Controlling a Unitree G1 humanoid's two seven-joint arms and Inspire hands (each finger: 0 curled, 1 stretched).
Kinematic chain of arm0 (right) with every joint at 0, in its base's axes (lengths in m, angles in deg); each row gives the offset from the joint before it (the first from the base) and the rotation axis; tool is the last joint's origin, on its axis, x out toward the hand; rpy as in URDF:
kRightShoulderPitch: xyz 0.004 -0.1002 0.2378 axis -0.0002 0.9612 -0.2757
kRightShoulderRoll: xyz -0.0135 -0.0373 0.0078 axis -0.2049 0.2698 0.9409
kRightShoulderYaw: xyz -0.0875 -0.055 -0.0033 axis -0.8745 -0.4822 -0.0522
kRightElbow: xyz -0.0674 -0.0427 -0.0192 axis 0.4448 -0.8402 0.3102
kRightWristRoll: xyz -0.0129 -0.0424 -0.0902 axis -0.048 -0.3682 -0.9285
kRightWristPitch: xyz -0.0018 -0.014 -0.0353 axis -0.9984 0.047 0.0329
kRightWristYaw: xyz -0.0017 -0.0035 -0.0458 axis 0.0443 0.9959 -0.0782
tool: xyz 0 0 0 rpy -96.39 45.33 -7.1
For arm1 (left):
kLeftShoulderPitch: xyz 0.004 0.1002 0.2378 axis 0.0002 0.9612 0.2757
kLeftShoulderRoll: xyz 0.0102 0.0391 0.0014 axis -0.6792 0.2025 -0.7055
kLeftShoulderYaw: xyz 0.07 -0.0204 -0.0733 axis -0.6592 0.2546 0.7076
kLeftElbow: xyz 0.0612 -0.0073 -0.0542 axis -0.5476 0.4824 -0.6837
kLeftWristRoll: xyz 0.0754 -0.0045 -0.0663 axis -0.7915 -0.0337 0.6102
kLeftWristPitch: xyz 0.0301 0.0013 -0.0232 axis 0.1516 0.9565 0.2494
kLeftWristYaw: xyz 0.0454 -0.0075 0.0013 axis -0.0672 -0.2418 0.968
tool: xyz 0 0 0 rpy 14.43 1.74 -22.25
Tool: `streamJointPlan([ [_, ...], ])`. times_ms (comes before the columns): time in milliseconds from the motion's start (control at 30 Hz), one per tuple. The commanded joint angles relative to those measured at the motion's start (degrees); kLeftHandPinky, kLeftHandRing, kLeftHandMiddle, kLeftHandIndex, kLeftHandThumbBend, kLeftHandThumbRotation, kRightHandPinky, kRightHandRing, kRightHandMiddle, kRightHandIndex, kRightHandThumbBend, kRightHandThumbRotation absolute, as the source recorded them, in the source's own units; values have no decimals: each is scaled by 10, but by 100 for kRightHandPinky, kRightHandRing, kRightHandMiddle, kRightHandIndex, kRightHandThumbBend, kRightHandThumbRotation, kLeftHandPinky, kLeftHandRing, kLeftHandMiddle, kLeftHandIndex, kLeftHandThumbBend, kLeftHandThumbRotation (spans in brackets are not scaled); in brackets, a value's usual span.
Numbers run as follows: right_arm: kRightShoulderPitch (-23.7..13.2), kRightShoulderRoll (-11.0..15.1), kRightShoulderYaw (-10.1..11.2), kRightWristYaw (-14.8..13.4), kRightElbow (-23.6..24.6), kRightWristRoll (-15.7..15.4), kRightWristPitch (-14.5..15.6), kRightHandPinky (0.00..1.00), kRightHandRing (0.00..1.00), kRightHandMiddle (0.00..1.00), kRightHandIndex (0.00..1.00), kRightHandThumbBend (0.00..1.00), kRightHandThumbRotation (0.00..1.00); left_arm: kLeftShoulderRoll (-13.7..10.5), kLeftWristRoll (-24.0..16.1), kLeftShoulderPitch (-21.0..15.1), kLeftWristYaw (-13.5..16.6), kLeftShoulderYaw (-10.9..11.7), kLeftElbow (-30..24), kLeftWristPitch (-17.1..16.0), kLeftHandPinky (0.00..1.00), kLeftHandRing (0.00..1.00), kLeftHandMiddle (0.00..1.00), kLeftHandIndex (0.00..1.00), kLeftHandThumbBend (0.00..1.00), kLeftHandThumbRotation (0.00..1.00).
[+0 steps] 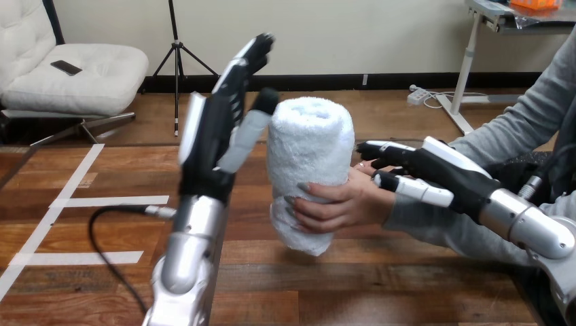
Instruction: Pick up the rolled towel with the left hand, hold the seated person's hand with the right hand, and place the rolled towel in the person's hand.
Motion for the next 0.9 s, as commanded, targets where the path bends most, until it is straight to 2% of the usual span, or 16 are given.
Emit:
streamJointPlan([
  [0, 9, -3, 30, 0, 41, 32, -10, 84, 90, 91, 92, 100, 100, -22, 19, 38, -15, 6, -101, 31, 96, 92, 91, 87, 85, 89],
  [200, 29, -10, 46, -7, 68, 54, -18, 84, 90, 91, 93, 100, 100, -32, 36, 85, -30, 6, -170, 53, 92, 90, 90, 86, 86, 91],
  [333, 50, -22, 60, -10, 96, 84, -10, 85, 89, 91, 92, 100, 100, -38, 56, 121, -41, 6, -216, 65, 88, 89, 90, 86, 87, 92],
  [433, 59, -26, 64, -12, 110, 96, -8, 86, 90, 91, 92, 100, 100, -39, 65, 137, -45, 6, -236, 72, 86, 88, 89, 86, 87, 92],
  [600, 84, -41, 78, -28, 149, 118, -11, 87, 90, 91, 92, 100, 100, -40, 93, 180, -56, 4, -282, 84, 85, 87, 88, 86, 87, 92],
  [800, 111, -56, 90, -37, 196, 142, -14, 87, 90, 91, 92, 100, 100, -43, 102, 220, -63, 4, -312, 76, 86, 86, 88, 86, 85, 91],
  [867, 121, -66, 95, -30, 216, 164, -14, 87, 90, 91, 92, 100, 100, -43, 103, 235, -64, 6, -320, 69, 86, 86, 87, 86, 84, 91],
])
